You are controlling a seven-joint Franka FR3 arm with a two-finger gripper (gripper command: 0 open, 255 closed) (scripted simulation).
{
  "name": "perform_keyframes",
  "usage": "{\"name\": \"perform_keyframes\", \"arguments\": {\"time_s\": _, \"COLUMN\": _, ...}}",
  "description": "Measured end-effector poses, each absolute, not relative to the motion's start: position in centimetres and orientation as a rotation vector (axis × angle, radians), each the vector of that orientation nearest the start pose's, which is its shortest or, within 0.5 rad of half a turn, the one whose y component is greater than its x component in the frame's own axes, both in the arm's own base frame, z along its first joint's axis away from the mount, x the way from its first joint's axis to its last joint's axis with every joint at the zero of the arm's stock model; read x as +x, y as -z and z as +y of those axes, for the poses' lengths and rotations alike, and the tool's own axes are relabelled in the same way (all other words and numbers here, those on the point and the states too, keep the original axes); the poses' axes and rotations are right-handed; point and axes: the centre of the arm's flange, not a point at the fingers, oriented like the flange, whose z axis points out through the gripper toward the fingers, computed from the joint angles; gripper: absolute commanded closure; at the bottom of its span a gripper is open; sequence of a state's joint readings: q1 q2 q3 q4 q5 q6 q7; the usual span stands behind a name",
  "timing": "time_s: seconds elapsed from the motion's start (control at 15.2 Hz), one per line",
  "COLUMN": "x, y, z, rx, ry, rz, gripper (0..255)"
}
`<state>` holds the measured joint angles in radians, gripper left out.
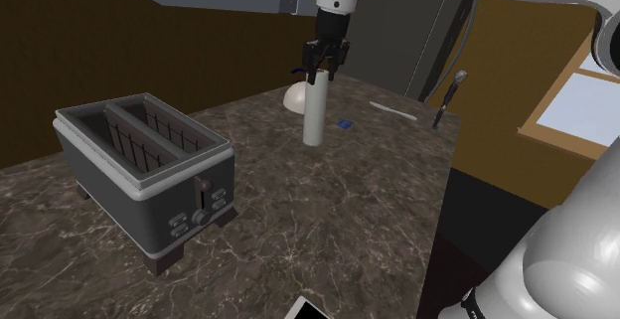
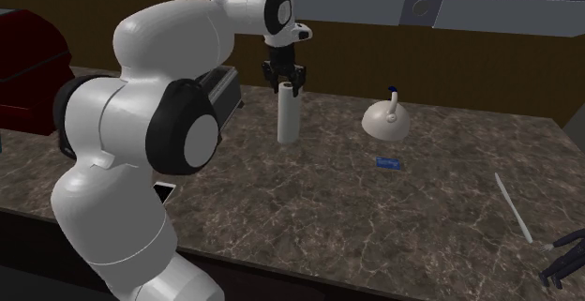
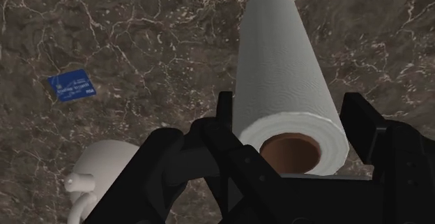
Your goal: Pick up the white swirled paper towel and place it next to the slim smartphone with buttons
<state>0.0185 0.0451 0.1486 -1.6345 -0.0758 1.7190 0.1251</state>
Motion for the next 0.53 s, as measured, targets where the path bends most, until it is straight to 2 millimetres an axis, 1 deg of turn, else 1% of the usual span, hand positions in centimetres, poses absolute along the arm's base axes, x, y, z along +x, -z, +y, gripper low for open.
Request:
{"name": "perform_keyframes", "arguments": {"time_s": 0.13, "x": 55.4, "y": -59.4, "z": 9.5, "rx": -3.202, "ry": 0.079, "rz": -0.082, "gripper": 255}}
{"name": "perform_keyframes", "arguments": {"time_s": 0.46, "x": 50.2, "y": -63.1, "z": 11.5, "rx": -3.201, "ry": 0.081, "rz": -0.083, "gripper": 255}}
{"name": "perform_keyframes", "arguments": {"time_s": 0.53, "x": 49.0, "y": -63.5, "z": 11.9, "rx": -3.201, "ry": 0.08, "rz": -0.083, "gripper": 255}}
